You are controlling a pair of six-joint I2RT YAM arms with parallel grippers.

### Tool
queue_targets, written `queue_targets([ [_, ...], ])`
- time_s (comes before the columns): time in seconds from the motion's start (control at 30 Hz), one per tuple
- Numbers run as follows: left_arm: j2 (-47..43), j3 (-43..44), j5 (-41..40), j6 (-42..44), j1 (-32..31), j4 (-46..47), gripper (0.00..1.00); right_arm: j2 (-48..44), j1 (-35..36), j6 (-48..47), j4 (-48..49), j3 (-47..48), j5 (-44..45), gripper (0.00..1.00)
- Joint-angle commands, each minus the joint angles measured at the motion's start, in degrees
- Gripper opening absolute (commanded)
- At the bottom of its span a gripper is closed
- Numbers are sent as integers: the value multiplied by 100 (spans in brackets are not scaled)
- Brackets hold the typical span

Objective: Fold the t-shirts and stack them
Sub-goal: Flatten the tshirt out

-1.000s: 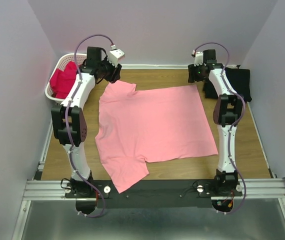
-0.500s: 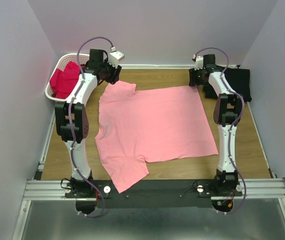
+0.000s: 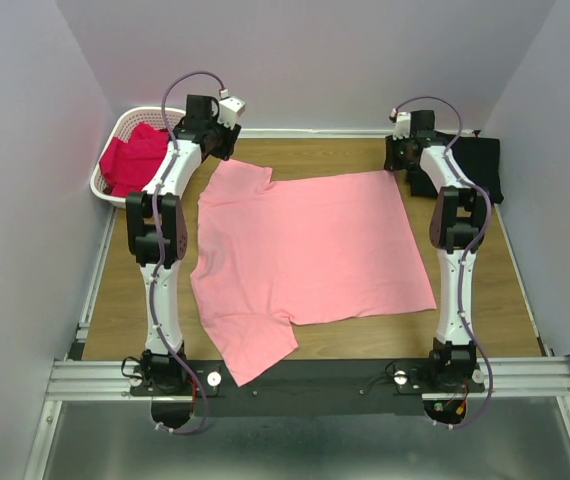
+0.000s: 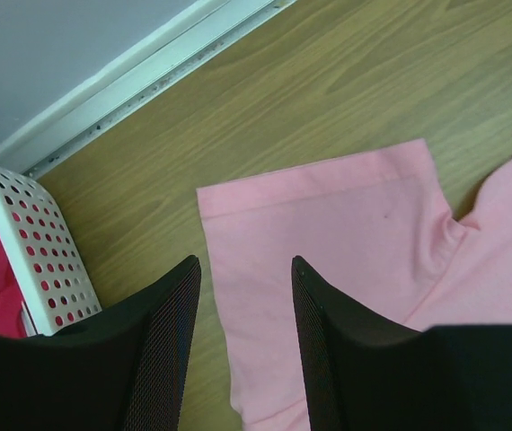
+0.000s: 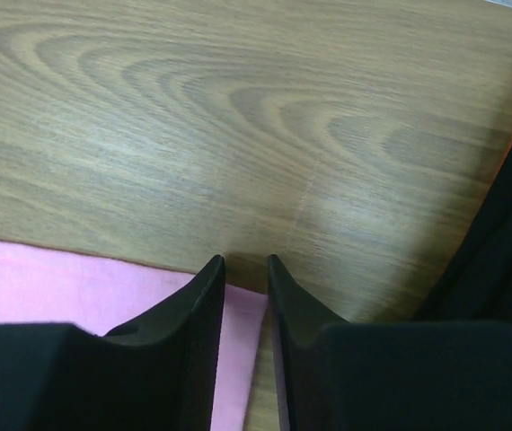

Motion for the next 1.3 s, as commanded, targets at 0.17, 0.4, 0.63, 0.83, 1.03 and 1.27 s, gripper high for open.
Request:
queue_targets([
  [0.17, 324, 241, -148, -319, 55, 20, 54, -152, -21, 405, -504, -215, -296, 58],
  [0.4, 131, -102, -112, -284, 46, 143, 54, -275, -188, 890, -548, -100, -674, 56],
  [0.63, 61, -102, -112, -257, 46, 134, 54, -424, -214, 758, -619, -425, -508, 54],
  [0.83, 131, -67, -77, -310, 55, 126, 54, -293, -205, 600, -610, -355, -305, 54],
  [1.03, 219, 4, -86, -363, 55, 134, 54, -56, -117, 494, -601, -171, -7, 52],
  [1.27, 263, -14, -77, -354, 46, 170, 54, 6, 234, 239, -487, -460, 600, 51],
])
